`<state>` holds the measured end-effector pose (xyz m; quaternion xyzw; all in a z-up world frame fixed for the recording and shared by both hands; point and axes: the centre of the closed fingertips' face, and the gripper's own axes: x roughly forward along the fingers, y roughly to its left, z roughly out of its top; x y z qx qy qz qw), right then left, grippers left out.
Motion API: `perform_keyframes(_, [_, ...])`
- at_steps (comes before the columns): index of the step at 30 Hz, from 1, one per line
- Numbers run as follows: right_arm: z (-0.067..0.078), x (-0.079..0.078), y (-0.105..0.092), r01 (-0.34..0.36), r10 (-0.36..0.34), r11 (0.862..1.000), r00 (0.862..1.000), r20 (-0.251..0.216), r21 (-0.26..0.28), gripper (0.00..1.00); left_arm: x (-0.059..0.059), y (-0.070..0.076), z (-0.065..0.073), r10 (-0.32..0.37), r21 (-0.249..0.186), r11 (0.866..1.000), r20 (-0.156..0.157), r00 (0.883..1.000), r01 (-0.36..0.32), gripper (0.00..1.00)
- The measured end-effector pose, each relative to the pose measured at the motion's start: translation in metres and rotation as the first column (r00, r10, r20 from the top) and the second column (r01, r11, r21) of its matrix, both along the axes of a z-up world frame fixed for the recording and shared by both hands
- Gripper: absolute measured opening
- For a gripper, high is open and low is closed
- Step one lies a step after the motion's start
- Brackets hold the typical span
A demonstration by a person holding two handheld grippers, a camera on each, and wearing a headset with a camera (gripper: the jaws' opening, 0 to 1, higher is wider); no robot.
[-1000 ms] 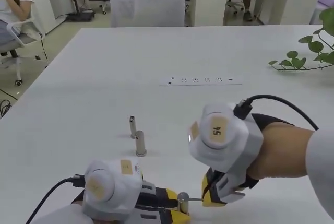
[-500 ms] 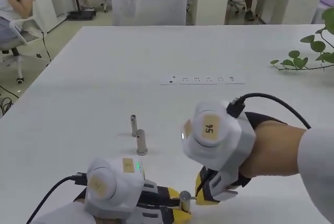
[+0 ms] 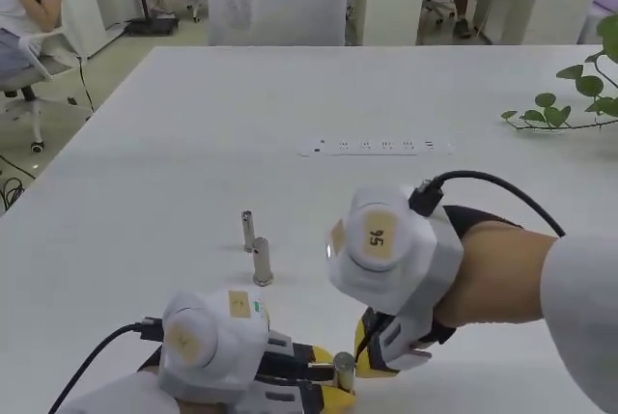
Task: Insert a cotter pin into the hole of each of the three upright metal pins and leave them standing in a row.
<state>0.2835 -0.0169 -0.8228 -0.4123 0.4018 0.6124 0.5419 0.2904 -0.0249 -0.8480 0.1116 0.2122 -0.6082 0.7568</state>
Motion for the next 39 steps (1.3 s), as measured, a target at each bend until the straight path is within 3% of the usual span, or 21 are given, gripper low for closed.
perform_keyframes(13, [0.001, -0.001, 0.0, -0.013, 0.013, 1.0, 1.0, -0.004, 0.013, 0.05, -0.001, 0.0, 0.0, 0.0, -0.002, 1.0, -0.003, 1.0, 0.0, 0.1])
perform_keyframes(24, [0.002, -0.001, -0.003, 0.008, -0.008, 0.999, 1.0, -0.013, 0.037, 0.13, -0.001, 0.0, 0.001, 0.002, -0.001, 1.0, -0.003, 1.0, -0.002, 0.11])
perform_keyframes(35, [0.005, -0.001, -0.022, 0.085, -0.083, 0.994, 0.996, -0.026, 0.073, 0.13, 0.0, 0.0, 0.001, 0.006, -0.006, 1.0, -0.002, 1.0, -0.006, 0.1])
perform_keyframes(39, [0.01, -0.001, -0.026, 0.127, -0.124, 0.984, 0.992, -0.028, 0.127, 0.21, 0.001, 0.001, 0.001, 0.015, -0.017, 1.0, -0.008, 1.0, -0.015, 0.1])
